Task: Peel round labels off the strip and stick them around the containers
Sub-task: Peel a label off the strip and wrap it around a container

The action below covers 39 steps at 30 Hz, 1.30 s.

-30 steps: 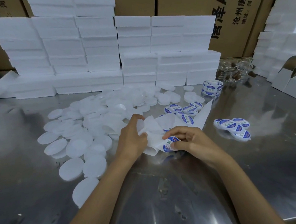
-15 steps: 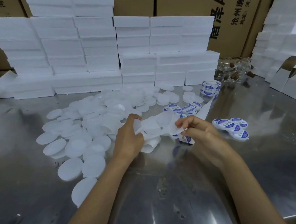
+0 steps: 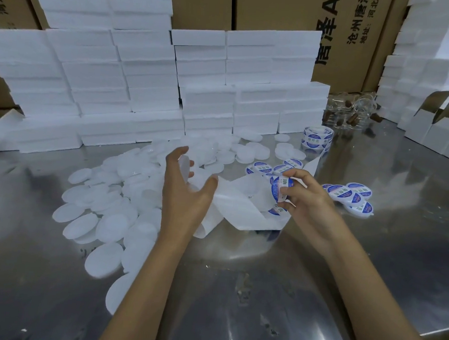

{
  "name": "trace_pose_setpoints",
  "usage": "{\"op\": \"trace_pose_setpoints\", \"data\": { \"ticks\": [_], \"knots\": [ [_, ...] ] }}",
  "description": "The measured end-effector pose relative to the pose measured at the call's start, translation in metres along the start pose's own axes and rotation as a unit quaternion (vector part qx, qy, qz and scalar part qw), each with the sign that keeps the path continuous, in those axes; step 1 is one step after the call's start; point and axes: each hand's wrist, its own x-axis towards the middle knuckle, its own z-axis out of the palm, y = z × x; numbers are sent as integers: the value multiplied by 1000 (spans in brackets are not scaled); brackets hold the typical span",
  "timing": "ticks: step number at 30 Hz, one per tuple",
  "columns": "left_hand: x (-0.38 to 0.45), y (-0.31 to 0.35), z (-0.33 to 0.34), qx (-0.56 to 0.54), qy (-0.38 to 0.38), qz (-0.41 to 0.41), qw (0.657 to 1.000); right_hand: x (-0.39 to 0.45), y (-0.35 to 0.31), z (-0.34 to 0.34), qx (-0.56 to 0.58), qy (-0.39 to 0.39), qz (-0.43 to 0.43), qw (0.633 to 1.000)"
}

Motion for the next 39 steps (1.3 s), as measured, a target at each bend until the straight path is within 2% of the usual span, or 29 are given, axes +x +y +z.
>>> {"op": "trace_pose_setpoints", "data": {
  "ticks": [3,6,10,16,20,23,27,33,39],
  "knots": [
    [-2,13,-3,-41,16,27,999,0,3,7,19,11,16,1000],
    [-1,24,-10,-112,9,12,994,1,4,9,23,20,21,999],
    [8,43,-11,-218,-65,-49,973,3,6,11,7,33,10,999],
    [19,88,11,-257,-150,-90,951,6,6,9,8,67,16,998],
    [9,91,43,-250,-209,-190,926,5,4,6,49,73,7,996],
    [-1,63,55,-238,-198,-263,914,4,4,6,76,70,-3,995],
    [-12,30,56,-299,-183,-305,885,2,10,19,-8,72,-55,996],
    [-16,22,61,-386,-212,-308,843,-2,14,33,-127,43,-120,984],
    [-18,26,63,-378,-218,-294,850,-3,17,37,-177,52,-142,973]
  ]
}}
